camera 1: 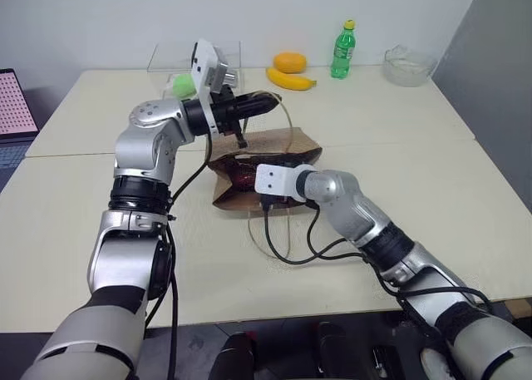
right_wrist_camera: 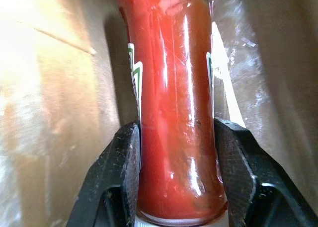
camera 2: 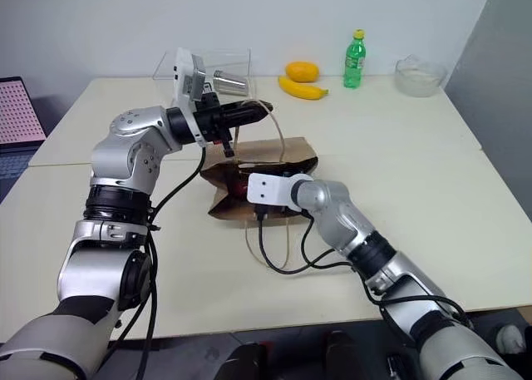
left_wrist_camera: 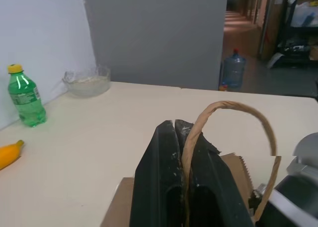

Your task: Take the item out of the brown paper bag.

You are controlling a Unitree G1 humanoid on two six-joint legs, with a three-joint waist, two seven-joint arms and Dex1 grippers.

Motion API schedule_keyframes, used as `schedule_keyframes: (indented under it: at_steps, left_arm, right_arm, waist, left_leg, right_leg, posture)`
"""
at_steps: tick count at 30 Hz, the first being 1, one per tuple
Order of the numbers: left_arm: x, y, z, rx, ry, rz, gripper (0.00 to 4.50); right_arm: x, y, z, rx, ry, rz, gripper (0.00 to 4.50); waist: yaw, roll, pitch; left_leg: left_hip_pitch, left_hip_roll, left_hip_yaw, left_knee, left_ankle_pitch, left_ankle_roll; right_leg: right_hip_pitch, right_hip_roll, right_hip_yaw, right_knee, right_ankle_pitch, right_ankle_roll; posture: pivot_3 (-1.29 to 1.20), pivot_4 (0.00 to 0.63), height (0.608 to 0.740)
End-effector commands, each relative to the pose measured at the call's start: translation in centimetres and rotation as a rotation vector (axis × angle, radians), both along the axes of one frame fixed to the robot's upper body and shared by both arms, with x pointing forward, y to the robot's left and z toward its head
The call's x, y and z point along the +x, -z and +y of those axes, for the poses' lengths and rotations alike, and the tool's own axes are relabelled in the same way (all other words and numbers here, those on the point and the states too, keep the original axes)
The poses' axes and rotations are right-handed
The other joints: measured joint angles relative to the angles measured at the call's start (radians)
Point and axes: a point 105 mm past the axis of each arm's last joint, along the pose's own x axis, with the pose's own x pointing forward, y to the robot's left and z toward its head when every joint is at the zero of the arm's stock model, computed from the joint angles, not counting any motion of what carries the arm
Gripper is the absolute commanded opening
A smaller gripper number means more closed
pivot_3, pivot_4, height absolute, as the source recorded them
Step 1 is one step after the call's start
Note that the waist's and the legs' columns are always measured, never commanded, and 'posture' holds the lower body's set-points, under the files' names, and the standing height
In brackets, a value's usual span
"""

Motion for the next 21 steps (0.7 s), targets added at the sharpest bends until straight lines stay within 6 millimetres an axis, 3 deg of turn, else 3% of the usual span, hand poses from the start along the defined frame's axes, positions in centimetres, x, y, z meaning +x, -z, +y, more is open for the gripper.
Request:
schedule_keyframes:
  at_steps: [1, 15, 21]
  left_arm:
    - [0.2, -2.1, 0.2, -0.006, -0.03, -0.086, 0.0]
    - [1.4, -1.6, 0.2, 0.015, -0.098, -0.1, 0.0]
    - [1.8, -1.4, 0.2, 0.02, -0.12, -0.099, 0.0]
  right_arm:
    - [-1.7, -2.8, 0.7, 0.077, -0.078, -0.036, 1.85]
    - [-6.0, -6.2, -1.2, 0.273, -0.315, 0.086, 1.84]
    - [-8.9, -9.6, -1.5, 0.477, -0.471, 0.172, 1.83]
  waist:
    - [0.0, 0.0, 0.0]
    - [0.001, 0.0, 0.0]
    - [0.001, 0.0, 0.0]
  left_leg:
    - [0.0, 0.0, 0.0, 0.0, 0.0, 0.0]
    - [0.0, 0.0, 0.0, 0.0, -0.002, 0.003]
    - [0.0, 0.0, 0.0, 0.0, -0.002, 0.004]
  right_leg:
    - [0.0, 0.0, 0.0, 0.0, 0.0, 0.0]
    - [0.0, 0.0, 0.0, -0.001, 0.0, 0.0]
    - [0.0, 0.0, 0.0, -0.001, 0.0, 0.0]
  posture:
    - [0.0, 0.15, 0.74]
    - [0.0, 0.15, 0.74]
    - [0.0, 0.15, 0.74]
